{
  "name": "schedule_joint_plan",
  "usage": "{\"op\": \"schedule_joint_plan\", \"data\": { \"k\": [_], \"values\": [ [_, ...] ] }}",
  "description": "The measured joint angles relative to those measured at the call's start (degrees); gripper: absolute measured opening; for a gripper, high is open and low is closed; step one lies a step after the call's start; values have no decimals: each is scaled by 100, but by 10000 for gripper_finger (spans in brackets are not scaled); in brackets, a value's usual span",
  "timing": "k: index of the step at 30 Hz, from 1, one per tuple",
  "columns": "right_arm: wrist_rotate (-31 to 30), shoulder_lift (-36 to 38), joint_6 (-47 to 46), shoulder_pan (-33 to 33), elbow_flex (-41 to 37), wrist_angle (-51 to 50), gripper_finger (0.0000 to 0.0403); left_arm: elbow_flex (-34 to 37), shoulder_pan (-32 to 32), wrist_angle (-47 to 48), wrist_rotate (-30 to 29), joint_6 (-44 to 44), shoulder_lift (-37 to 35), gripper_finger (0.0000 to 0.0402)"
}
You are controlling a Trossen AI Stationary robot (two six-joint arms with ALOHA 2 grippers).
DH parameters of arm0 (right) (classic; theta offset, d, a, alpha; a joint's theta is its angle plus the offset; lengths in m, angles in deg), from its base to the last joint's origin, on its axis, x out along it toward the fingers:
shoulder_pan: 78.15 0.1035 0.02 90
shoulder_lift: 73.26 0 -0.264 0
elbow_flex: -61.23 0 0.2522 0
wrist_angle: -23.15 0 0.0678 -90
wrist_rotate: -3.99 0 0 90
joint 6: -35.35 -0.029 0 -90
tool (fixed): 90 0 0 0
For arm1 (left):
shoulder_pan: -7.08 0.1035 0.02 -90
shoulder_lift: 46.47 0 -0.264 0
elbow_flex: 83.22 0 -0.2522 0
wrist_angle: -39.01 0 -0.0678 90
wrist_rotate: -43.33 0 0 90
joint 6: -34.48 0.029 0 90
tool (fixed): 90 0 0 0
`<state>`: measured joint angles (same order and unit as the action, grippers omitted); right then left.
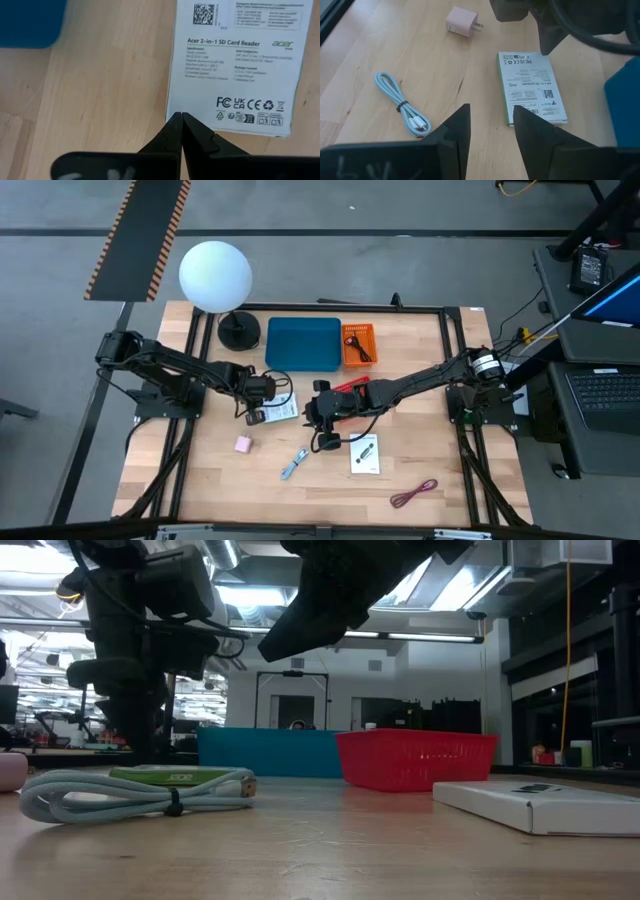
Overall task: Pick and place items into bin
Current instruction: Put the left card reader box into the blue bin
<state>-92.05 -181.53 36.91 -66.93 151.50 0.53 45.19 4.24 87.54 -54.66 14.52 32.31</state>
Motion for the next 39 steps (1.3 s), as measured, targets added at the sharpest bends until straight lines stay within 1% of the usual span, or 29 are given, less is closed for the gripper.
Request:
{"op": "schedule_joint_plan", "data": {
  "k": [7, 11, 20, 31, 34, 39],
  "values": [
    [0, 0, 0, -2, 0, 0, 129, 0, 0, 12, -10, 15, 90, 3],
    [0, 0, -1, 0, 0, 0, 129, 0, 0, 8, -151, -13, 90, 2],
    [0, 0, 0, 0, 0, 2, 129, 0, 0, 7, -152, -122, 97, 2],
    [-8, -45, -114, 0, 0, -19, 129, -26, 0, -75, -168, -186, 376, 3],
    [-167, -222, 52, 12, 0, -8, 129, -20, 0, -75, -167, -186, 361, 3],
    [-774, -487, 488, 86, -9, 35, 129, -17, 0, -75, -157, -199, 365, 2]
  ]
}}
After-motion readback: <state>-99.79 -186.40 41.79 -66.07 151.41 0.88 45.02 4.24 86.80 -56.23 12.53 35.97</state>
